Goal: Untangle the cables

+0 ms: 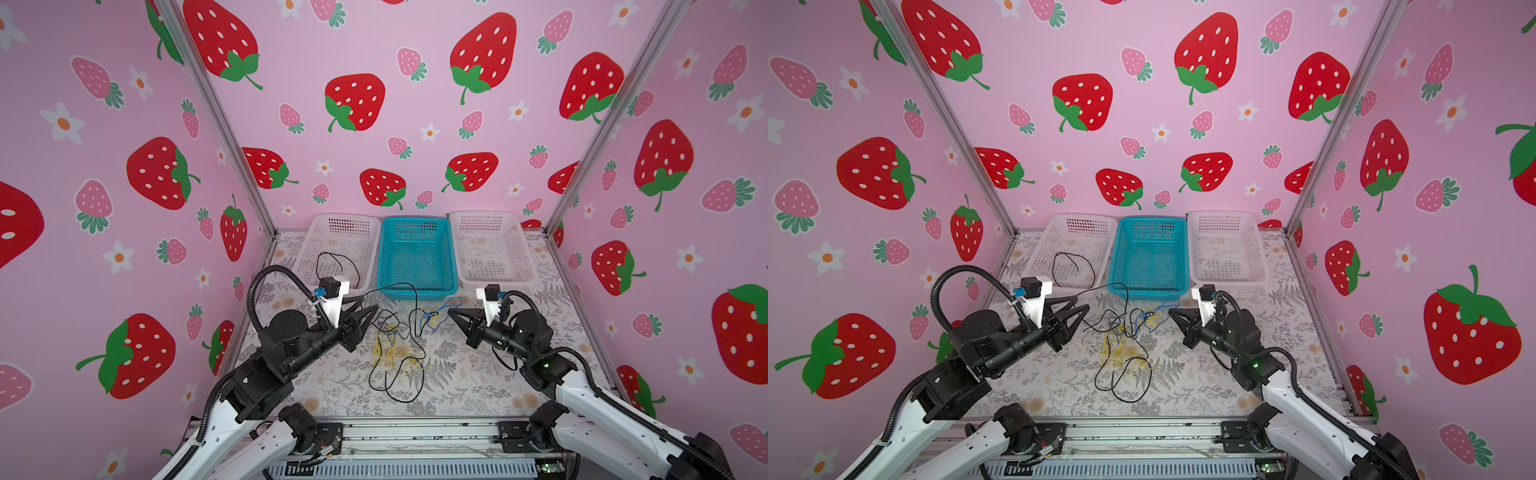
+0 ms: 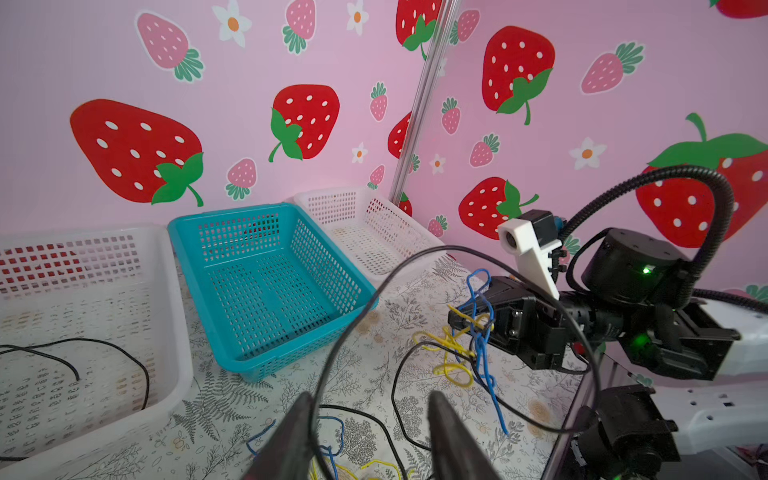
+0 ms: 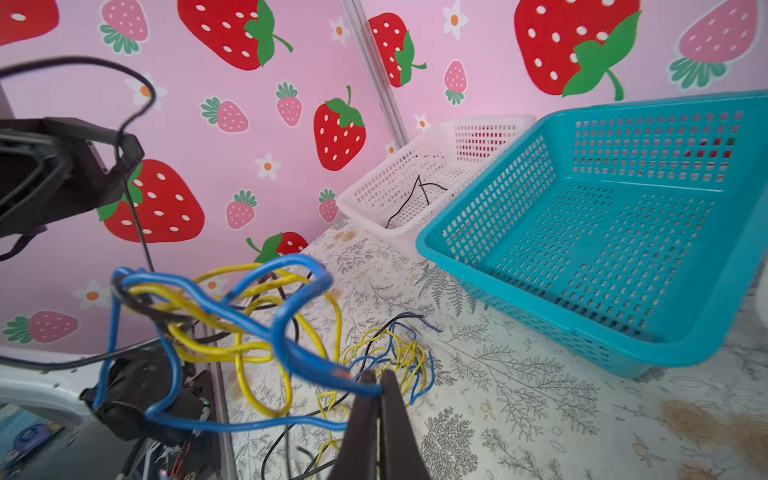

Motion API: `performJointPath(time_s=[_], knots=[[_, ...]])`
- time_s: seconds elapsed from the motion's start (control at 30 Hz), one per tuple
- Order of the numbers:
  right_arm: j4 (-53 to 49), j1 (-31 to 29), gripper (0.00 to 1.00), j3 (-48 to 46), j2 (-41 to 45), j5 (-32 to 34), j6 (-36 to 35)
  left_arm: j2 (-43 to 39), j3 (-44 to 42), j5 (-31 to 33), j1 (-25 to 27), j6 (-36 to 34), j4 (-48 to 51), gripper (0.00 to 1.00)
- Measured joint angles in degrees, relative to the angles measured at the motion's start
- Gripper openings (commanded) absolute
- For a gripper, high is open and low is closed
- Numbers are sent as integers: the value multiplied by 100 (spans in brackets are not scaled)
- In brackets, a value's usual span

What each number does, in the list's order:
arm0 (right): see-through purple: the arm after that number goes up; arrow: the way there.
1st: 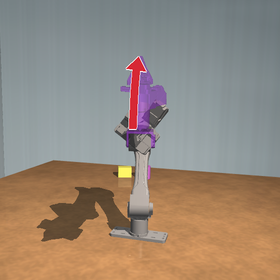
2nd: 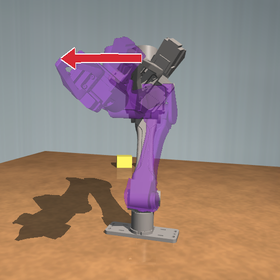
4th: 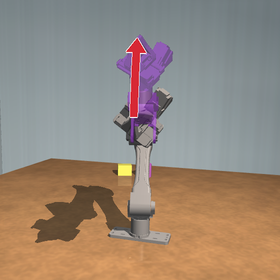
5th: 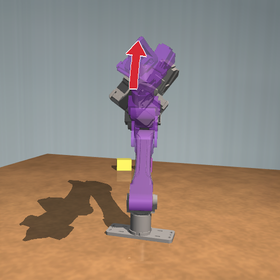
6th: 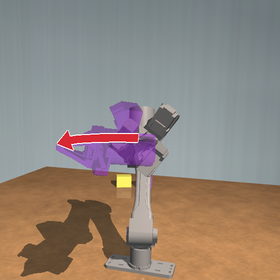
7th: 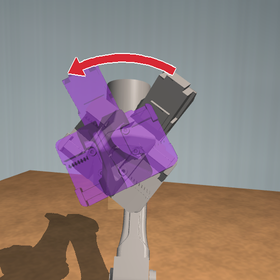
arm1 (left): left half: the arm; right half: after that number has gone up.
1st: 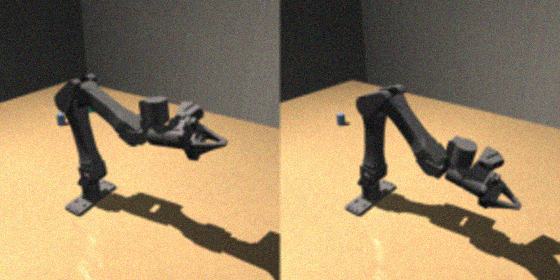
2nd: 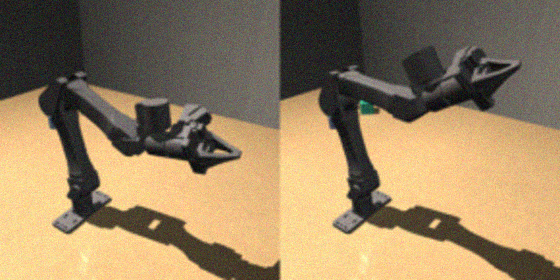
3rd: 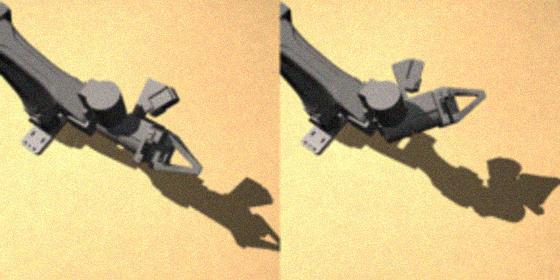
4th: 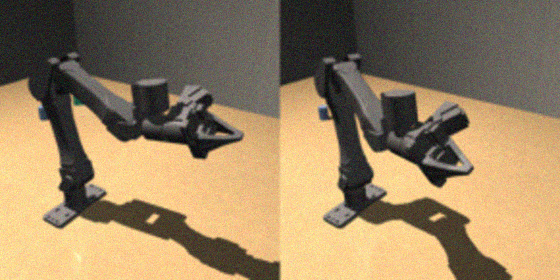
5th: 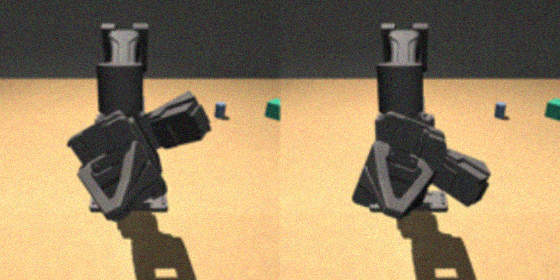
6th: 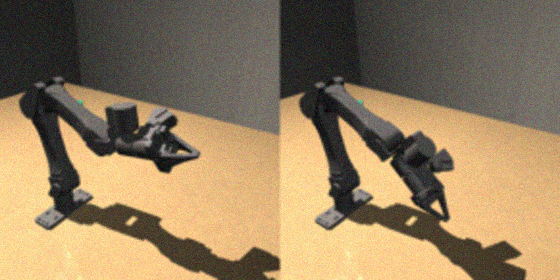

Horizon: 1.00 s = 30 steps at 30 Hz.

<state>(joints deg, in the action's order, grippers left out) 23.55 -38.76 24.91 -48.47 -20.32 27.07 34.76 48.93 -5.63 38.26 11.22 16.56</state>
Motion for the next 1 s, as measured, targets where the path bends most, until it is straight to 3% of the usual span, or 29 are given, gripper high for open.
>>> performJointPath(time_s=[0.07,0.1,0.33,0.77,1.0], knots=[[-162,-26,0,142,-15,334,-70,13,2,-44,0,24,24,97],[-225,-35,0,177,-24,490,-105,17,4,-50,0,-2,46,99],[-748,-203,0,289,-227,1449,-306,160,46,-153,0,-35,138,99],[-647,-1152,0,516,-131,1377,-925,1147,50,-1119,0,546,-382,100],[-520,-1375,0,516,-129,1279,-1086,1338,-125,-1650,0,986,-999,90]])
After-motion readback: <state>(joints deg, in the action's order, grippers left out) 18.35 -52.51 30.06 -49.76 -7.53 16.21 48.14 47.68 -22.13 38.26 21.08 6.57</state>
